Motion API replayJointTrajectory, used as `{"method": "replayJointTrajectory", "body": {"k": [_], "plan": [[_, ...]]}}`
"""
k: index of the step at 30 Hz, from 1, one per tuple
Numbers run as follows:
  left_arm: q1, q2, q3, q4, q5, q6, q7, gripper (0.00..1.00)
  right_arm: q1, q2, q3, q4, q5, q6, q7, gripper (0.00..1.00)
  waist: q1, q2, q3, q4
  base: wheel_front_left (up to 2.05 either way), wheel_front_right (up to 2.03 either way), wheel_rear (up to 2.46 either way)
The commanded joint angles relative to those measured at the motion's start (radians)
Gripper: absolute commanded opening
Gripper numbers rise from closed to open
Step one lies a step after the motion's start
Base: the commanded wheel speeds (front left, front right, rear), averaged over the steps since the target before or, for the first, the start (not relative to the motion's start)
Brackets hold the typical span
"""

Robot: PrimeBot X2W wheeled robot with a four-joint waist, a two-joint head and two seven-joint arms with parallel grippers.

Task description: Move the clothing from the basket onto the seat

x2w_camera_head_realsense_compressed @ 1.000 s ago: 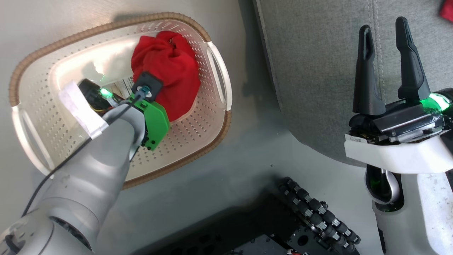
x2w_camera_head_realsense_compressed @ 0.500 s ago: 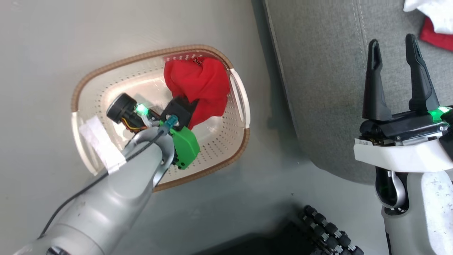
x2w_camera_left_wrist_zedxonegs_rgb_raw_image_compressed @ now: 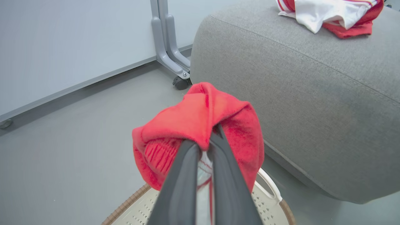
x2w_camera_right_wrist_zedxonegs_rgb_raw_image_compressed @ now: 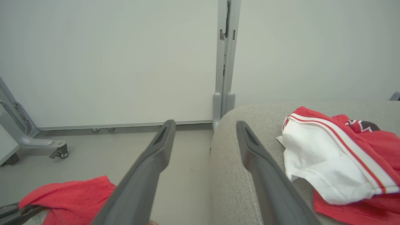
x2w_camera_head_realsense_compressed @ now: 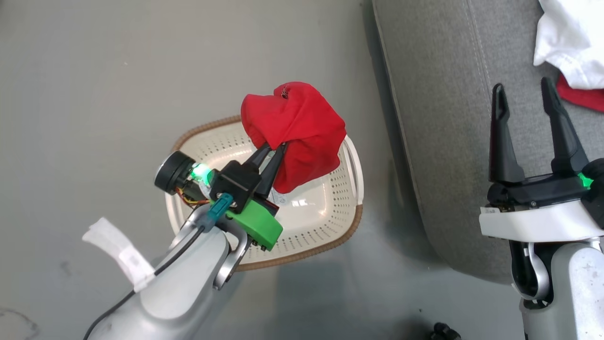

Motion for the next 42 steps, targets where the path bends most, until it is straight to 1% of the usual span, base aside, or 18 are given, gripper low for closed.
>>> {"method": "replayJointTrajectory", "body": {"k": [1, 8, 15, 22, 26, 31, 38, 42], "plan": [[0.033, 0.004, 0.022, -0.029, 0.012, 0.004, 0.0, 0.0, 0.018, -0.006, 0.0, -0.001, -0.002, -0.001, 0.008, 1.0, 0.0, 0.0, -0.097, 0.073, 0.0, 0.0, 0.0], [0.137, -0.017, 0.166, -0.221, 0.053, -0.011, 0.0, 0.0, 0.058, -0.019, 0.027, 0.01, 0.008, -0.001, 0.048, 1.0, 0.0, 0.0, -0.19, 0.108, 0.0, 0.0, 0.0], [0.209, -0.053, 0.286, -0.353, 0.096, -0.038, 0.0, 0.0, 0.087, -0.026, 0.051, 0.025, 0.018, -0.001, 0.067, 1.0, 0.0, 0.0, -0.269, 0.125, 0.0, 0.0, 0.0], [0.264, -0.089, 0.385, -0.458, 0.111, -0.094, 0.0, 0.0, 0.114, -0.03, 0.084, 0.038, 0.029, -0.001, 0.084, 1.0, 0.0, 0.0, -0.339, 0.129, 0.0, 0.0, 0.0], [0.295, -0.094, 0.413, -0.493, 0.115, -0.12, 0.0, 0.0, 0.134, -0.032, 0.102, 0.048, 0.037, -0.001, 0.091, 1.0, 0.0, 0.0, -0.378, 0.127, 0.0, 0.0, 0.0], [0.346, -0.088, 0.42, -0.515, 0.108, -0.142, 0.0, 0.0, 0.175, -0.031, 0.123, 0.059, 0.048, -0.001, 0.1, 1.0, 0.0, 0.0, -0.428, 0.119, 0.0, 0.0, 0.0], [0.426, -0.082, 0.411, -0.519, 0.088, -0.151, 0.0, 0.0, 0.23, -0.031, 0.14, 0.054, 0.057, -0.001, 0.117, 1.0, 0.0, 0.0, -0.492, 0.104, 0.0, 0.0, 0.0], [0.469, -0.089, 0.408, -0.516, 0.079, -0.153, 0.0, 0.0, 0.261, -0.03, 0.142, 0.043, 0.062, -0.001, 0.128, 1.0, 0.0, 0.0, -0.526, 0.1, 0.0, 0.0, 0.0]]}}
